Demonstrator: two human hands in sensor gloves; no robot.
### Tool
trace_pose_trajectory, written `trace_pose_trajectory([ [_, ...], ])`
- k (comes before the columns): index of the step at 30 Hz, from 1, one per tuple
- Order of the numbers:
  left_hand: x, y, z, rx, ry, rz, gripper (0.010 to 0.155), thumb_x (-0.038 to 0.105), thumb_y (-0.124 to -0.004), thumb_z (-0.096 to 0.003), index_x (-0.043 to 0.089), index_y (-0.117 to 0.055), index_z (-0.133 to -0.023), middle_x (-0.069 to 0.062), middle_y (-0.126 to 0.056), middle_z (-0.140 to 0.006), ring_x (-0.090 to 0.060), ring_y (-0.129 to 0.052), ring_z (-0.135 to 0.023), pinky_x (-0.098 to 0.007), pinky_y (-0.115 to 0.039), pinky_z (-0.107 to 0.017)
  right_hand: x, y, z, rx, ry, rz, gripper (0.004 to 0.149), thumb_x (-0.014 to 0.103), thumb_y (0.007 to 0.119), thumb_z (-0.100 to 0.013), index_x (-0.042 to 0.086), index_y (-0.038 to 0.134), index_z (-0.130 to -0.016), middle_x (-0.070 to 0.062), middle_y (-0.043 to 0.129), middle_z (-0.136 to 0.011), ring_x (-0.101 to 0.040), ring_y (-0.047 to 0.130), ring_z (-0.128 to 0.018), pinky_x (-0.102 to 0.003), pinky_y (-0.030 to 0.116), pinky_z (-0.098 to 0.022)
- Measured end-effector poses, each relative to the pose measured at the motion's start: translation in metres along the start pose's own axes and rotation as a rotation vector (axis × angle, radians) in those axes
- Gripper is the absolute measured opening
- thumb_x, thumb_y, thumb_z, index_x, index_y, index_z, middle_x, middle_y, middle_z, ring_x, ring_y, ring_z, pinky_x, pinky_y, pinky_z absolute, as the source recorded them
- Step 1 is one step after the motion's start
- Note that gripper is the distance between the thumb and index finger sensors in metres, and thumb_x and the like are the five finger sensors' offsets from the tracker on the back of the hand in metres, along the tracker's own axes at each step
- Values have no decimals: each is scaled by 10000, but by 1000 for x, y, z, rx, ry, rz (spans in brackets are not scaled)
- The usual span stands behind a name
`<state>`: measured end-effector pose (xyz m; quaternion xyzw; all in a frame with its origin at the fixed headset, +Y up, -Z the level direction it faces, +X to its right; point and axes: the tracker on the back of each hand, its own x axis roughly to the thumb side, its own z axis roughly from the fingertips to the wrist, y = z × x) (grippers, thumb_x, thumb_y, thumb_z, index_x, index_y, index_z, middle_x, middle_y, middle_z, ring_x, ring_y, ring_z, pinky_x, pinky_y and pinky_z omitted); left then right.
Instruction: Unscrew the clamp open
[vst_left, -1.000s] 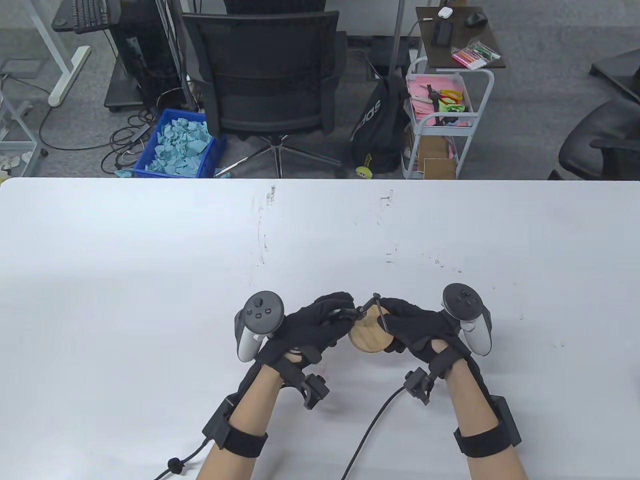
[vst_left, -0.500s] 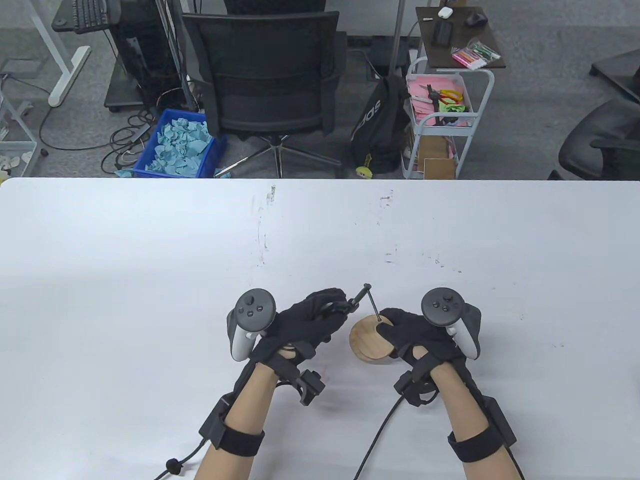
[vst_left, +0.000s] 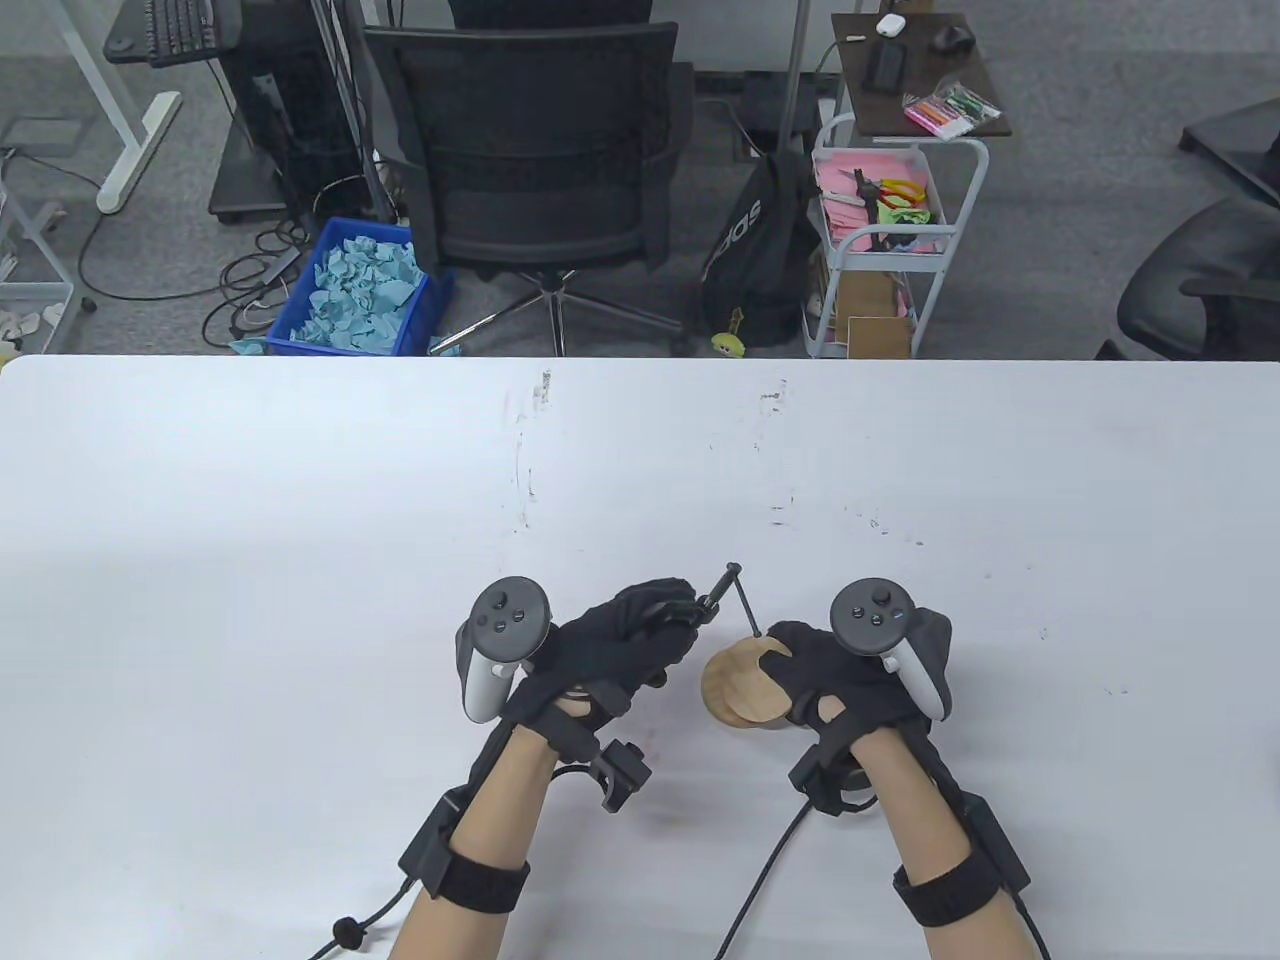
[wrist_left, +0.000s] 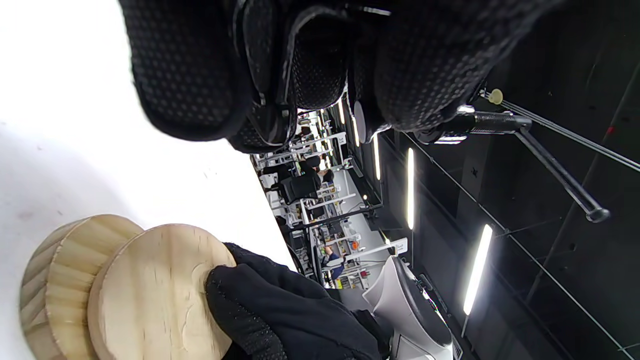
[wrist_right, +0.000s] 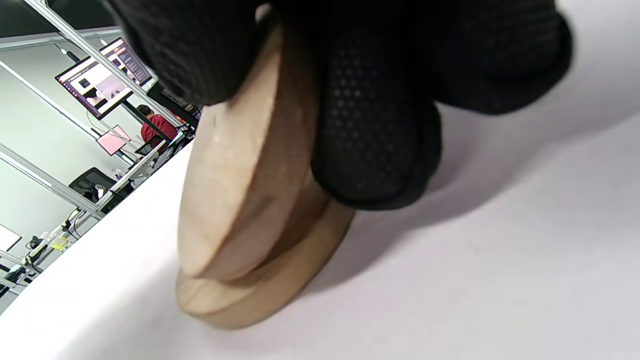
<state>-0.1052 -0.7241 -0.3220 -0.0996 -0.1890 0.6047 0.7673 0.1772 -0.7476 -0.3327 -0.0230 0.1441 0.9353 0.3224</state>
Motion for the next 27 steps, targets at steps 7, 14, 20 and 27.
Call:
trace_pose_trajectory([
  [7,-1,0,0,1,6,-7,397,386,-847,-523,307,-806,-910,-57,-712,-1071,-218,-1033,-710,-220,-943,-514,-1,-15,2,-17,-35,-98,562,414,800,-400,137,767,-887,-110,862,-742,-234,1053,-354,-402,846,-318],
  [14,0,0,0,-6,2,32,403,387,-846,-525,301,-799,-916,-59,-716,-1066,-220,-1032,-711,-221,-942,-515,-14,-46,6,-75,-2,-126,574,392,788,-414,152,700,-928,-84,826,-743,-256,1019,-419,-432,810,-375],
  [20,-1,-1,-1,-11,6,47,408,391,-843,-527,300,-794,-921,-62,-717,-1065,-218,-1031,-714,-218,-942,-517,-32,-57,3,-39,74,-79,596,364,755,-437,164,609,-979,-83,766,-799,-264,978,-482,-448,775,-423],
  [27,-2,-1,-1,-14,10,56,414,393,-843,-527,292,-790,-926,-68,-719,-1060,-217,-1031,-713,-217,-944,-514,-43,-49,-5,-12,161,34,589,379,767,-431,175,632,-967,-74,778,-789,-255,972,-486,-445,771,-427],
])
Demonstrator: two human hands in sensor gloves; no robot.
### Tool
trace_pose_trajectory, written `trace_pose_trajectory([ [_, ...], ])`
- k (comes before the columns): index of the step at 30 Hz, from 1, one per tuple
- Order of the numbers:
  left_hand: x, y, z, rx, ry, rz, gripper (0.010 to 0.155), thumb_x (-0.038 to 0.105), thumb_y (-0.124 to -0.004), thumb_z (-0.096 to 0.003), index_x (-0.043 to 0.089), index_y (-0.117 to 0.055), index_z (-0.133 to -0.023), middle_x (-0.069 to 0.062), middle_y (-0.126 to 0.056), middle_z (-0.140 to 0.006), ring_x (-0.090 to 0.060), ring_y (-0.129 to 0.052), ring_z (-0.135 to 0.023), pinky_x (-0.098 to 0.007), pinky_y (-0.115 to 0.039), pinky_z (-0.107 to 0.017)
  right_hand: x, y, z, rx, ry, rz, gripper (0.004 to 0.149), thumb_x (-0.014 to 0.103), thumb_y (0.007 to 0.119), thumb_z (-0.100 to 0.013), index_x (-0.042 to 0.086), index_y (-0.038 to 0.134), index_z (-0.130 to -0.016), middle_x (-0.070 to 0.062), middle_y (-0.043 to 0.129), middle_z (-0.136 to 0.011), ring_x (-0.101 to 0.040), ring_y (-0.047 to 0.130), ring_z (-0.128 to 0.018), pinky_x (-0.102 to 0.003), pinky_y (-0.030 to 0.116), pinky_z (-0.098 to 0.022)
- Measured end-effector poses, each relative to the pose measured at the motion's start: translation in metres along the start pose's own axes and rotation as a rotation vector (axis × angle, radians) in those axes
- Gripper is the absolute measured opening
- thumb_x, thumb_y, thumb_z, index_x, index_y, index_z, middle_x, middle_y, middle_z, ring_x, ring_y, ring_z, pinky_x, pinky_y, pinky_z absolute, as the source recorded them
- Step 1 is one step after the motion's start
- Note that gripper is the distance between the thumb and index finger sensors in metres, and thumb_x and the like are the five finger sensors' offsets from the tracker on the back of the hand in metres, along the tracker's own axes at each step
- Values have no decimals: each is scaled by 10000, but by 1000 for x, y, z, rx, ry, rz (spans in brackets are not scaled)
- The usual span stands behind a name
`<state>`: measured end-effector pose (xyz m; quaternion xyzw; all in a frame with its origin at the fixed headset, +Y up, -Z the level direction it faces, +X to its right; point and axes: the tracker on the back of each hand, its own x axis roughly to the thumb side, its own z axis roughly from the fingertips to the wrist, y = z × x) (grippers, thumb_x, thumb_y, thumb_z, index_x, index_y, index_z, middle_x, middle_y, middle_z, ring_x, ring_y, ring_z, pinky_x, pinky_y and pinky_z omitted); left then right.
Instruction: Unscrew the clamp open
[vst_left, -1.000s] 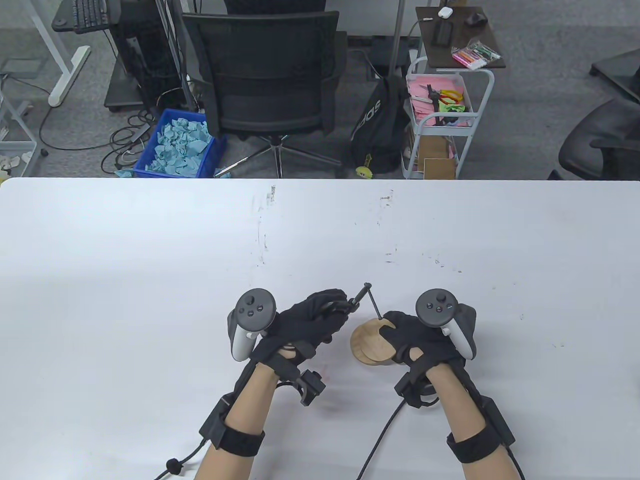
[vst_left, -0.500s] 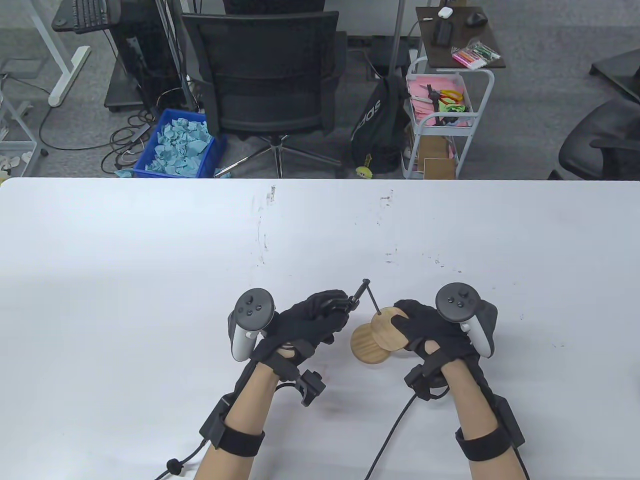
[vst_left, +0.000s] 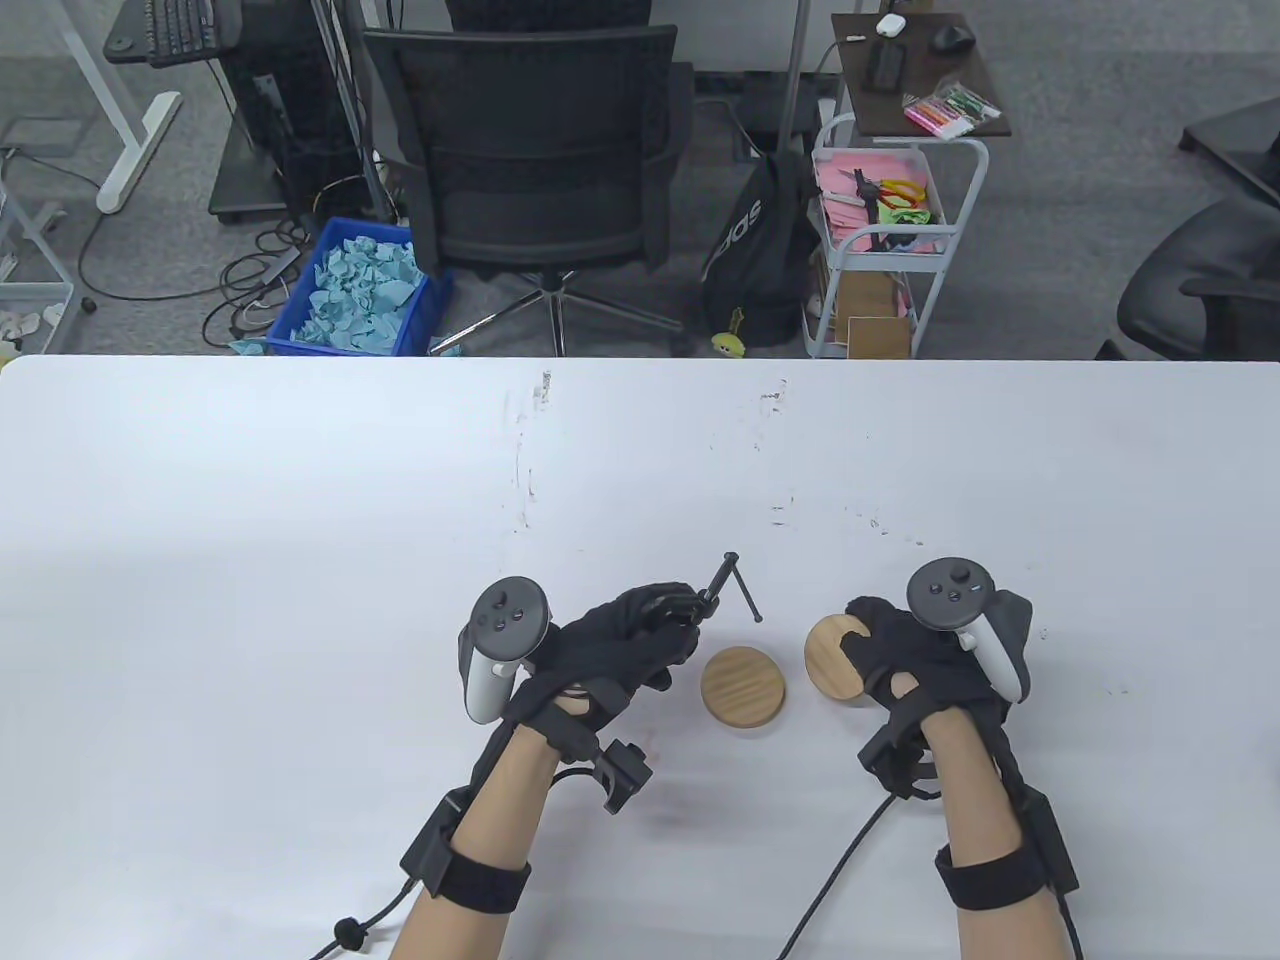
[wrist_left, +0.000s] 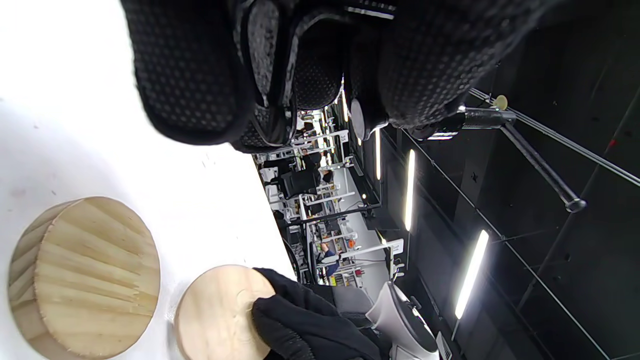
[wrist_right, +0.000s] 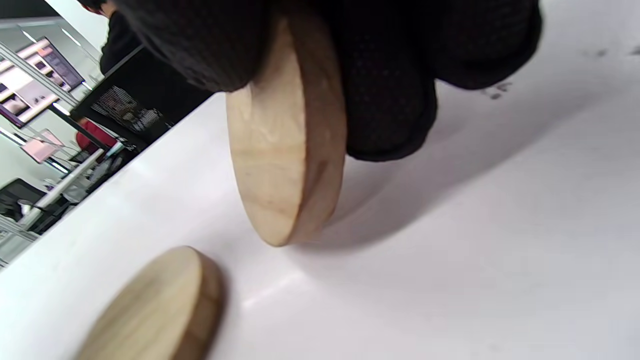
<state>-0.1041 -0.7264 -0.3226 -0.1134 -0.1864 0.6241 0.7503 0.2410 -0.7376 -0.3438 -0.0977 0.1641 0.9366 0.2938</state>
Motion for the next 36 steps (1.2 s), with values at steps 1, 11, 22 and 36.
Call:
trace_pose_trajectory([
  [1,-1,0,0,6,5,-4,411,394,-843,-529,296,-790,-924,-65,-720,-1059,-215,-1033,-711,-217,-944,-515,-1,2,-1,-10,13,26,592,384,774,-426,173,639,-963,-73,783,-782,-250,973,-479,-442,773,-423],
  [11,-6,1,1,43,50,-23,437,412,-834,-529,260,-777,-935,-94,-723,-1042,-215,-1043,-683,-227,-954,-494,7,11,1,-105,74,292,637,426,764,-420,173,614,-986,-105,736,-862,-275,951,-538,-459,756,-449],
  [22,-16,-1,0,54,118,19,471,402,-803,-523,209,-747,-948,-142,-693,-1031,-202,-1051,-648,-227,-965,-463,5,13,0,-115,74,323,655,446,802,-396,194,626,-974,-94,711,-879,-262,942,-525,-453,753,-448],
  [36,-30,8,1,100,234,-34,514,419,-764,-526,139,-732,-955,-214,-661,-1014,-208,-1052,-607,-285,-970,-425,24,4,40,-217,-192,485,784,498,815,-381,242,485,-1045,-71,507,-1048,-412,693,-929,-599,562,-652],
])
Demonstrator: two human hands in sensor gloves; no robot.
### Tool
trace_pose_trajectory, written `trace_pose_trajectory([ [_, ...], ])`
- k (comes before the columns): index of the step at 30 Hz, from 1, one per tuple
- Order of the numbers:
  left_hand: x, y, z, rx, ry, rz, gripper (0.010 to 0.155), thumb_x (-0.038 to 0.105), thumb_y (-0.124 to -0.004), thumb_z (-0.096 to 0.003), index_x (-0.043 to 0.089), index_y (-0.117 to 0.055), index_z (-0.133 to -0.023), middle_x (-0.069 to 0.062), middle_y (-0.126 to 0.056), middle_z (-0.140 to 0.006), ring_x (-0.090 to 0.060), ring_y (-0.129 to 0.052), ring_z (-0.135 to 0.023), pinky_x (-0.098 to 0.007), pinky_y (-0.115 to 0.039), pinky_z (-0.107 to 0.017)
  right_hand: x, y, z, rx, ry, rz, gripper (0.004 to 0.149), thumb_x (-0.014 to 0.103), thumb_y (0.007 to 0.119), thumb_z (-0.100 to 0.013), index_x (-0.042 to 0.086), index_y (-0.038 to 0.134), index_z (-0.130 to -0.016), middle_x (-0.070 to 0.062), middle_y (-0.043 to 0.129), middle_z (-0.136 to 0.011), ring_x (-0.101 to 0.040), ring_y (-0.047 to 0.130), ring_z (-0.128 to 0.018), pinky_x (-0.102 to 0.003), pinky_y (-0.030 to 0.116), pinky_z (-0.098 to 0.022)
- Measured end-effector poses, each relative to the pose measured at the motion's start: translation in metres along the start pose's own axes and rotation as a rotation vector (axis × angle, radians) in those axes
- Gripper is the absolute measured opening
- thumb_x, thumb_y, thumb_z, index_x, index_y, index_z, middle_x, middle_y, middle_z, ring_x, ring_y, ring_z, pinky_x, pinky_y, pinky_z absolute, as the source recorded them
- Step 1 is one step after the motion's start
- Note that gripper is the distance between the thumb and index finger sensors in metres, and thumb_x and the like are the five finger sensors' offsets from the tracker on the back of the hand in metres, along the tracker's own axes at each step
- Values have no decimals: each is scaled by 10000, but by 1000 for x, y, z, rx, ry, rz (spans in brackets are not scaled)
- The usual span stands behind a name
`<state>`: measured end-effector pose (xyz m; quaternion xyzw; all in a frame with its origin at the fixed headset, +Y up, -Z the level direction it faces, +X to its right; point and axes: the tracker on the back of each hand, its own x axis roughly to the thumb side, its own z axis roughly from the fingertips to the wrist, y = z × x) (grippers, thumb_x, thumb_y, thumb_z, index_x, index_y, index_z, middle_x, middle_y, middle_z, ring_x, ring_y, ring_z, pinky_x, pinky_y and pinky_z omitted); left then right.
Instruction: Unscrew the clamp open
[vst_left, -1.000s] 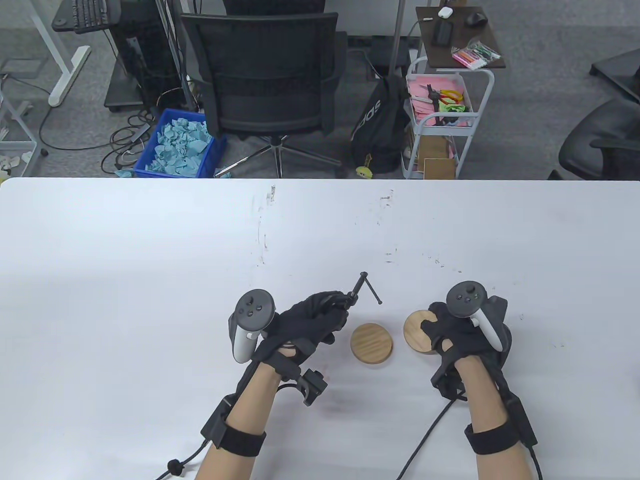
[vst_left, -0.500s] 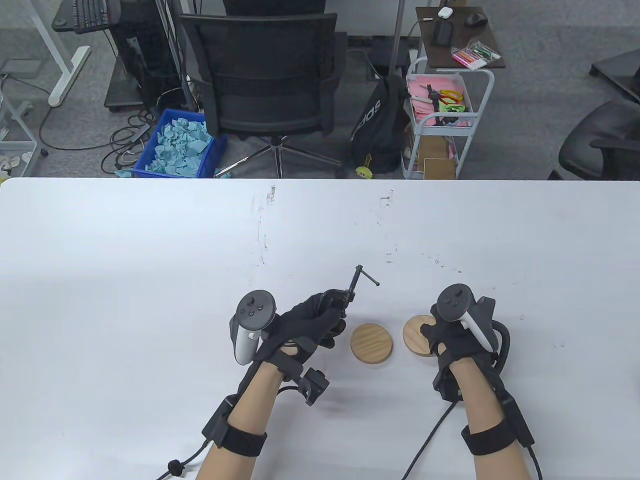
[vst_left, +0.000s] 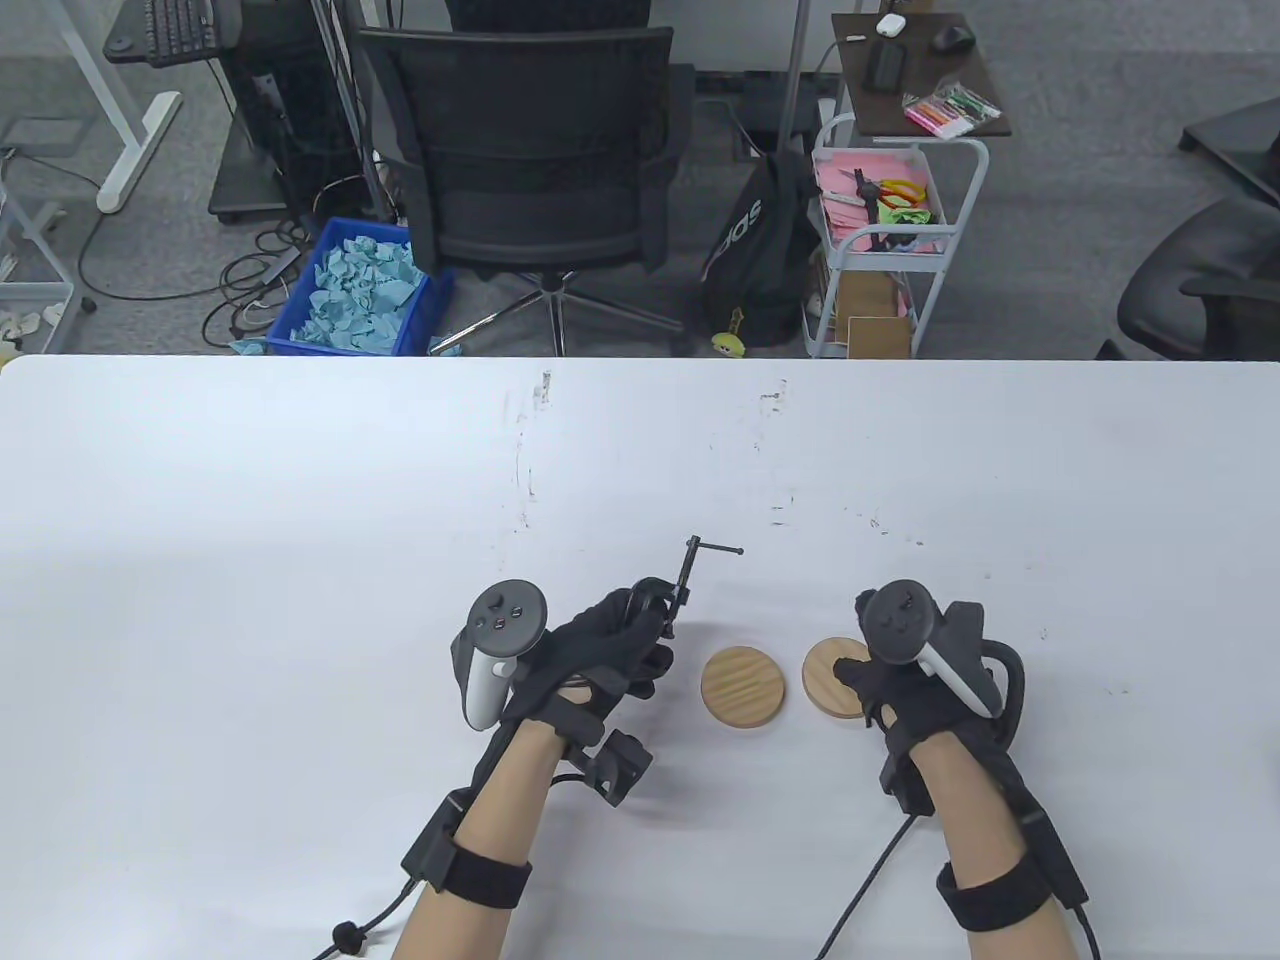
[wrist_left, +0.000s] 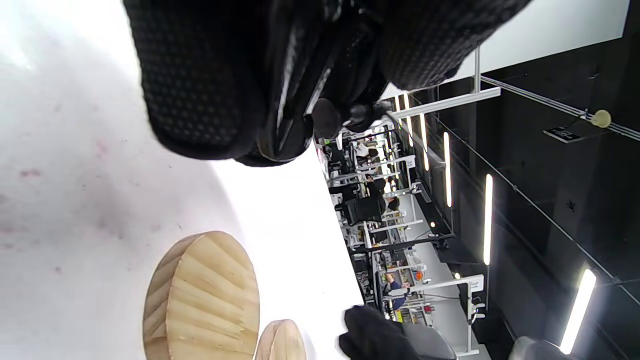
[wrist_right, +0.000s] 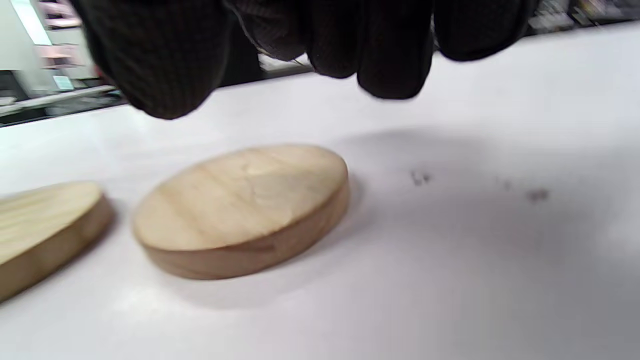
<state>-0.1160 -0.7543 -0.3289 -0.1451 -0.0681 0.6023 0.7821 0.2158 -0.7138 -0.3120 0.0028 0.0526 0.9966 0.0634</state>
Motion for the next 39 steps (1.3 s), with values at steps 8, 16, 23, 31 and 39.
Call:
trace_pose_trajectory([
  [8,-9,0,-1,59,128,-190,519,388,-798,-504,97,-775,-933,-252,-712,-974,-253,-1057,-610,-325,-976,-411,-24,-1,41,-187,-168,-48,767,533,798,-378,255,521,-1038,-54,525,-1052,-412,654,-970,-626,523,-674],
  [16,-10,-11,-2,126,172,-422,497,410,-838,-485,93,-858,-866,-257,-808,-899,-202,-1089,-546,-253,-1015,-342,-44,6,46,-176,-125,-70,761,533,793,-381,255,524,-1036,-54,530,-1051,-414,654,-970,-635,508,-677],
  [23,-8,-14,0,186,197,-519,478,449,-861,-483,118,-897,-825,-220,-848,-880,-172,-1095,-501,-201,-1010,-285,-47,6,48,-189,-111,-80,764,531,794,-382,254,518,-1038,-55,523,-1054,-415,641,-978,-639,499,-681],
  [31,-5,-3,0,237,298,-857,521,582,-816,-462,161,-983,-720,-173,-817,-892,-212,-994,-506,-244,-903,-295,-54,7,45,-177,-96,-102,765,535,790,-382,254,515,-1039,-55,519,-1055,-417,636,-979,-640,495,-681],
  [39,-1,-7,-3,246,328,-1060,548,604,-809,-454,166,-944,-753,-182,-814,-890,-256,-971,-545,-299,-891,-351,-52,6,46,-176,-110,-115,770,537,788,-383,251,507,-1041,-56,512,-1057,-417,628,-983,-640,490,-683],
])
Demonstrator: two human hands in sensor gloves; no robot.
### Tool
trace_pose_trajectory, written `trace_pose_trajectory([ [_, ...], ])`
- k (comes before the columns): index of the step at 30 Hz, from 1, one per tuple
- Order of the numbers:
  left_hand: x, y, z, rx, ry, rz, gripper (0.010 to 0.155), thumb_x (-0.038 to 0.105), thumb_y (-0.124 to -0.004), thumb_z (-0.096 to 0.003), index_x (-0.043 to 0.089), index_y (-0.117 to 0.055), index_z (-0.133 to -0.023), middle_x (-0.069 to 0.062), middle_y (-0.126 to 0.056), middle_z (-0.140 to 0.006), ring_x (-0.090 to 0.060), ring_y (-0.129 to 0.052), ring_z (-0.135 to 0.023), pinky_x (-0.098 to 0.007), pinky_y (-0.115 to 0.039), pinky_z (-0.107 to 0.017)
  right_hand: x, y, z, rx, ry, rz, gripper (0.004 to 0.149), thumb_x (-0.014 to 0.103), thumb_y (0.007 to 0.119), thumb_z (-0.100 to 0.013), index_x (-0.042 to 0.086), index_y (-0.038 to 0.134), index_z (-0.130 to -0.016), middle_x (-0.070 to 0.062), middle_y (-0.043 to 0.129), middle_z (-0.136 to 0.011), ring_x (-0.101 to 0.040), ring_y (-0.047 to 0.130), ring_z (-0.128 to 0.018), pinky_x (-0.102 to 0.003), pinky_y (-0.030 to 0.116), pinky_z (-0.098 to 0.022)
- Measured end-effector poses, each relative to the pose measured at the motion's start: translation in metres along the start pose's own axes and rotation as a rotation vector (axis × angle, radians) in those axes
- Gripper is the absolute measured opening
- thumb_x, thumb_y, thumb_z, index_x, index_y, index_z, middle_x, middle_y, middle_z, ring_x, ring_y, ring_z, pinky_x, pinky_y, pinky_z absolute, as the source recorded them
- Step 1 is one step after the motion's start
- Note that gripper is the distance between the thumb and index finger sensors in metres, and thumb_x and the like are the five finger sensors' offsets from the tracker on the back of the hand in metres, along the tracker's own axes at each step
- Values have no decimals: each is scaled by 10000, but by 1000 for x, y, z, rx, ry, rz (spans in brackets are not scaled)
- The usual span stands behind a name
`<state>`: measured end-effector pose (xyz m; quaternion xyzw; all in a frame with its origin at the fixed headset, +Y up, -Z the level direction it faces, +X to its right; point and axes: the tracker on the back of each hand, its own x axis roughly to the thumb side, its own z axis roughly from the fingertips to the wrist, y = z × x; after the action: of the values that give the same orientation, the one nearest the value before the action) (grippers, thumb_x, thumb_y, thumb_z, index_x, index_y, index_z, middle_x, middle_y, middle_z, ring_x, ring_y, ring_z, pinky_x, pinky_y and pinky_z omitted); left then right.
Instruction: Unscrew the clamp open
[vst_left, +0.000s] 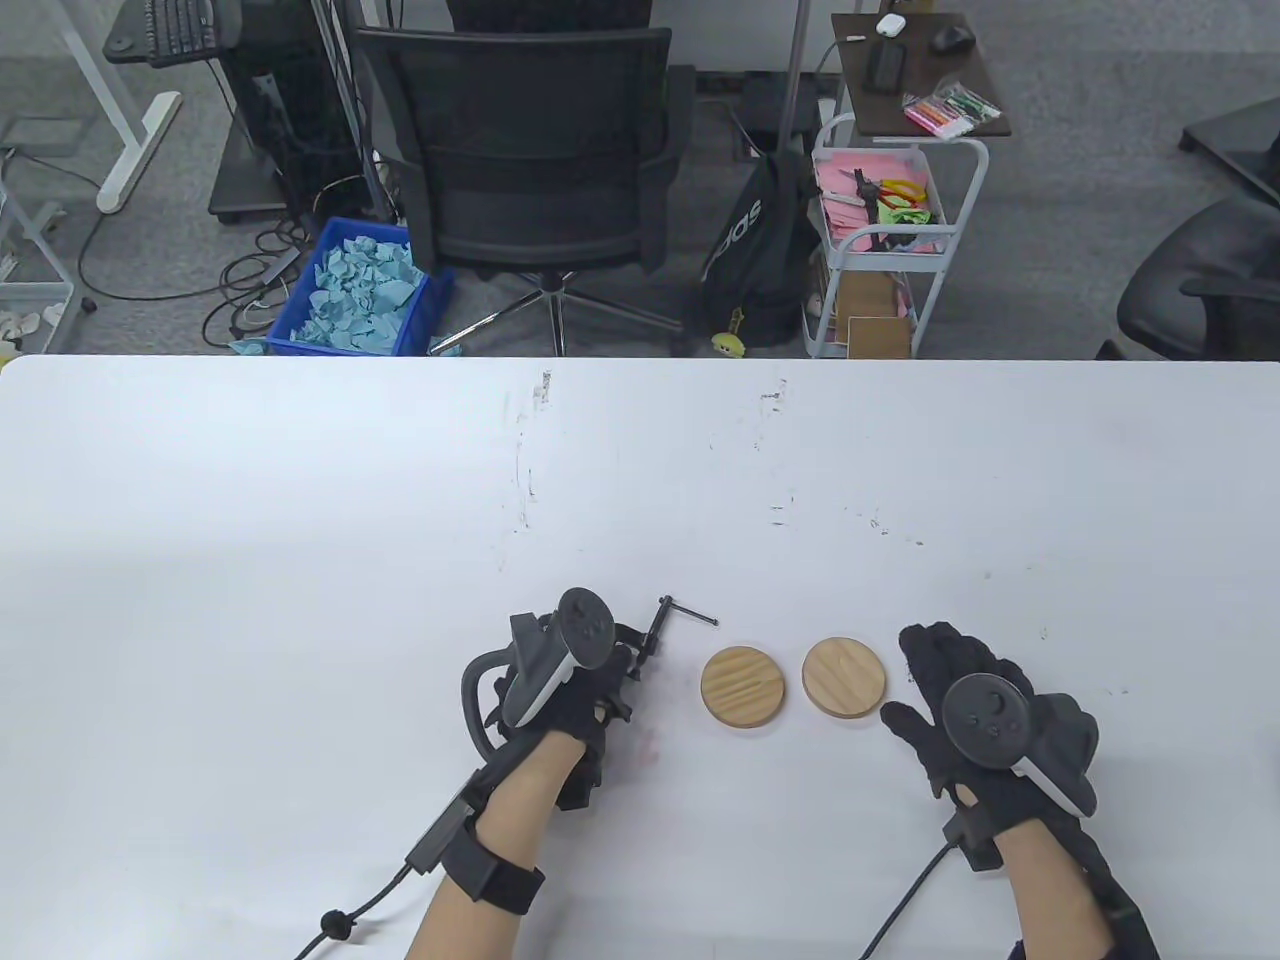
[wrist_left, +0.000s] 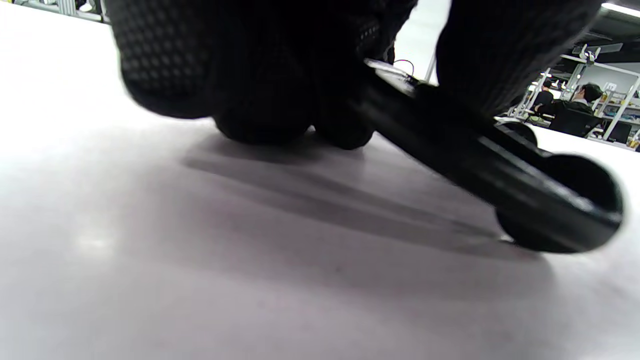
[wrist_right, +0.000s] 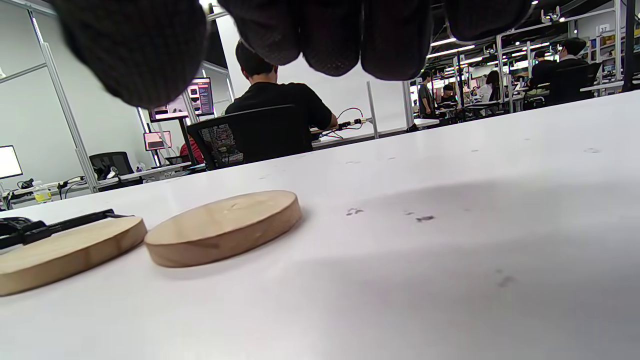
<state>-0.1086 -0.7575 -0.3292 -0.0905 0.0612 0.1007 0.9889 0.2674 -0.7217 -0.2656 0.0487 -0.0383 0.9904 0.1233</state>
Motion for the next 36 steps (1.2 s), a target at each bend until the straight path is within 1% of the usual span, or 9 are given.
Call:
trace_pose_trajectory([
  [10,11,-2,5,46,-28,-122,556,579,-823,-447,148,-910,-787,-176,-821,-903,-294,-976,-567,-346,-890,-382,-3,0,0,8,-2,-5,771,534,789,-385,254,501,-1043,-55,501,-1062,-423,609,-992,-648,470,-689],
  [13,15,7,10,78,-72,-147,569,571,-825,-449,171,-886,-848,-163,-778,-967,-333,-975,-661,-396,-875,-460,-4,-1,0,9,-1,-13,773,534,790,-385,254,499,-1044,-57,502,-1062,-425,604,-994,-650,464,-690],
  [18,19,35,31,276,-192,-209,606,597,-804,-446,239,-812,-935,-128,-726,-1033,-332,-941,-773,-460,-839,-556,-2,-3,1,0,-32,-14,786,570,767,-383,259,488,-1048,-53,492,-1067,-424,590,-1003,-655,451,-693],
  [21,17,43,45,323,-276,-267,688,660,-779,-428,339,-701,-1031,-100,-685,-1085,-349,-870,-896,-527,-778,-637,0,-3,2,-1,-50,-19,807,605,752,-377,264,474,-1053,-52,478,-1074,-431,558,-1015,-662,427,-697],
  [24,10,49,62,395,-366,-326,804,732,-729,-409,369,-541,-1101,-52,-521,-1180,-385,-667,-1064,-583,-638,-742,2,0,2,14,-68,-1,840,655,730,-365,276,451,-1061,-45,441,-1089,-439,462,-1048,-676,369,-705],
  [27,4,45,76,372,-452,-377,838,737,-719,-411,424,-413,-1125,-15,-258,-1235,-400,-339,-1169,-651,-432,-802,1,4,1,28,-69,8,863,691,716,-352,292,437,-1065,-38,399,-1102,-438,383,-1069,-688,321,-708],
  [30,-6,38,80,368,-447,-397,939,780,-697,-383,398,-290,-1138,-77,-77,-1208,-464,-138,-1139,-688,-317,-790,-2,5,1,42,-64,-1,893,724,705,-334,302,423,-1069,-34,379,-1109,-439,360,-1075,-697,299,-705],
  [33,-19,31,73,267,-453,-352,1059,846,-659,-344,348,-149,-1127,-102,46,-1161,-514,-21,-1085,-746,-257,-742,-4,8,0,63,-66,-7,921,771,671,-317,320,407,-1075,-29,363,-1116,-438,345,-1080,-706,281,-701],
  [36,-32,27,64,180,-419,-332,1119,879,-647,-322,308,-96,-1111,-118,100,-1128,-521,42,-1046,-773,-212,-704,-5,13,-1,114,-62,9,938,811,633,-307,346,376,-1080,-21,335,-1125,-434,301,-1091,-715,253,-696],
])
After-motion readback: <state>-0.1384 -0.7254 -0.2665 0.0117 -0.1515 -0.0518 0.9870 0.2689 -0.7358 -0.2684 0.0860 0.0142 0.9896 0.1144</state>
